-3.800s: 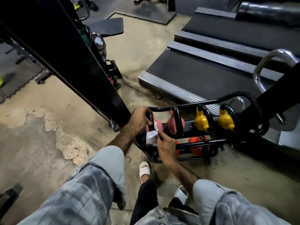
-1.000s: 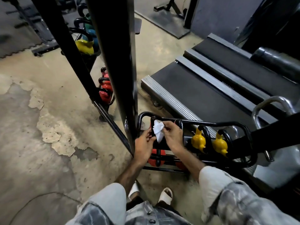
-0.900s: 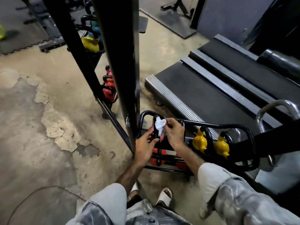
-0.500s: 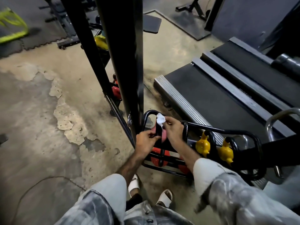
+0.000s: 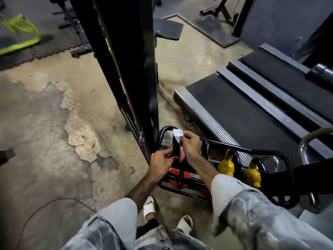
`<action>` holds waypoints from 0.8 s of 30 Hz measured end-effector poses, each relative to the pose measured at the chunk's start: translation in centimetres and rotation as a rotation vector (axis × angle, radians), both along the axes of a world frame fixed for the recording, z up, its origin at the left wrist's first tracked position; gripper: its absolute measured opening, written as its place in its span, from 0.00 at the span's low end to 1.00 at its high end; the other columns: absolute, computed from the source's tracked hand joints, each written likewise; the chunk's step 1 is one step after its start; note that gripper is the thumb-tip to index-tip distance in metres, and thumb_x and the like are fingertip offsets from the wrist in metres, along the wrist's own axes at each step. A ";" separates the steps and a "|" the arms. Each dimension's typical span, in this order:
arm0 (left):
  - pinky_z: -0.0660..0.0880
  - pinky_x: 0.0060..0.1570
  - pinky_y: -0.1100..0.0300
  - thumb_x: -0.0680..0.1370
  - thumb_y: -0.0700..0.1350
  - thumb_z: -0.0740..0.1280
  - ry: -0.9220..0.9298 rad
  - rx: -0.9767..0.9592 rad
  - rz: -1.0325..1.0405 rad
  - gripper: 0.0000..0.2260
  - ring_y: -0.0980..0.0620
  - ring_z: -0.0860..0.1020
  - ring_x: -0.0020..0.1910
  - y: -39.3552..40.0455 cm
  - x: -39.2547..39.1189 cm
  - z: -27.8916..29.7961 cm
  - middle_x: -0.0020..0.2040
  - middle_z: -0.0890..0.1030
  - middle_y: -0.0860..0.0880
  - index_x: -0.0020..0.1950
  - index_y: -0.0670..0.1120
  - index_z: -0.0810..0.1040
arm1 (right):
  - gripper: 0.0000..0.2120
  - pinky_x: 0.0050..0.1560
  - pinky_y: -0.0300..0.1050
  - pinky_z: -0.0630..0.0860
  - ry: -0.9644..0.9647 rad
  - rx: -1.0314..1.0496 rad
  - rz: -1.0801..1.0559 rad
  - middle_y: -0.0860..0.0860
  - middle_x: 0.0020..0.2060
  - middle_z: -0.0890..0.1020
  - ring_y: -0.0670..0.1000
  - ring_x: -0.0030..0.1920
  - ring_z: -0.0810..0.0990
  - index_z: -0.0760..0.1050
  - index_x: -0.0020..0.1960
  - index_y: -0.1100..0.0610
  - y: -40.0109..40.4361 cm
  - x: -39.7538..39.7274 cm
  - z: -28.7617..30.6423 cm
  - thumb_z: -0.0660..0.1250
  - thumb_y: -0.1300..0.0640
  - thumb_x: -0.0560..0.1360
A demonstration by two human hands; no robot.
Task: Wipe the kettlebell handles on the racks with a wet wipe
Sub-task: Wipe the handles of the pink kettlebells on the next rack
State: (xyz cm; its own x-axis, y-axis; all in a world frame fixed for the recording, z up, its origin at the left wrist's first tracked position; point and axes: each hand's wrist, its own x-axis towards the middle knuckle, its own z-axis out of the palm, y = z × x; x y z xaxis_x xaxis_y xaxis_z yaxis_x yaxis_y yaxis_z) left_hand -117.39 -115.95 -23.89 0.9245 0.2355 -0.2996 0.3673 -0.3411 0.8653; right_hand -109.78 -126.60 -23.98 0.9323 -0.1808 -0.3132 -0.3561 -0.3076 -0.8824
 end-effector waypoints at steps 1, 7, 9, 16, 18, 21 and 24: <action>0.74 0.50 0.70 0.68 0.43 0.76 0.007 -0.001 0.000 0.16 0.69 0.78 0.44 0.1 0.0 0.0 0.44 0.83 0.58 0.56 0.47 0.82 | 0.09 0.46 0.42 0.78 0.030 0.016 -0.008 0.45 0.38 0.85 0.45 0.42 0.82 0.84 0.46 0.48 0.3 0.8 0.2 0.73 0.44 0.70; 0.73 0.50 0.75 0.69 0.40 0.75 0.023 -0.044 -0.014 0.20 0.68 0.78 0.44 0.3 0.2 0.8 0.47 0.82 0.55 0.61 0.45 0.79 | 0.05 0.28 0.31 0.70 0.165 0.181 -0.147 0.48 0.32 0.81 0.46 0.32 0.75 0.83 0.44 0.53 0.5 -0.1 -0.3 0.72 0.52 0.73; 0.74 0.52 0.72 0.70 0.39 0.74 0.014 -0.079 -0.064 0.25 0.69 0.78 0.44 0.4 0.2 1.0 0.46 0.84 0.55 0.65 0.50 0.76 | 0.05 0.36 0.39 0.75 0.096 0.181 -0.133 0.46 0.32 0.82 0.48 0.35 0.79 0.82 0.43 0.50 0.4 -1.5 -0.9 0.70 0.51 0.75; 0.74 0.44 0.71 0.65 0.39 0.71 -0.031 0.035 -0.130 0.17 0.65 0.79 0.43 0.7 0.9 1.1 0.40 0.83 0.58 0.53 0.48 0.82 | 0.07 0.46 0.38 0.67 -0.435 -0.460 0.523 0.53 0.44 0.78 0.47 0.46 0.73 0.84 0.49 0.58 0.2 1.9 -0.3 0.69 0.59 0.74; 0.74 0.45 0.72 0.67 0.36 0.71 -0.029 0.025 -0.111 0.18 0.65 0.80 0.44 0.6 0.9 0.8 0.43 0.84 0.56 0.57 0.45 0.82 | 0.10 0.46 0.46 0.71 -0.425 -0.720 0.784 0.56 0.43 0.81 0.54 0.45 0.78 0.83 0.44 0.59 0.2 4.8 -0.1 0.64 0.56 0.76; 0.75 0.50 0.71 0.67 0.39 0.74 -0.032 0.019 -0.086 0.20 0.67 0.79 0.45 0.3 0.8 0.6 0.47 0.84 0.54 0.59 0.47 0.81 | 0.14 0.43 0.50 0.76 -0.359 -0.867 1.117 0.58 0.39 0.82 0.59 0.43 0.80 0.79 0.38 0.60 0.5 8.0 1.2 0.59 0.55 0.75; 0.77 0.45 0.65 0.68 0.46 0.73 -0.048 0.086 -0.080 0.16 0.64 0.80 0.43 0.4 0.6 0.8 0.40 0.85 0.51 0.55 0.50 0.82 | 0.15 0.41 0.40 0.66 -0.509 -1.036 1.503 0.53 0.39 0.81 0.54 0.43 0.76 0.79 0.42 0.58 0.5 9.0 1.4 0.59 0.51 0.76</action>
State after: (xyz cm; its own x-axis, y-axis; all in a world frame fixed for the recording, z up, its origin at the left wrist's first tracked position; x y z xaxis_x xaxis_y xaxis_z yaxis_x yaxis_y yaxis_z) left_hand -116.78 -115.59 -23.12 0.9543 0.1828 -0.2365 0.2947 -0.4414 0.8475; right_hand -100.74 -126.10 -22.61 0.4301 0.8474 -0.3114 0.8740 -0.4773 -0.0918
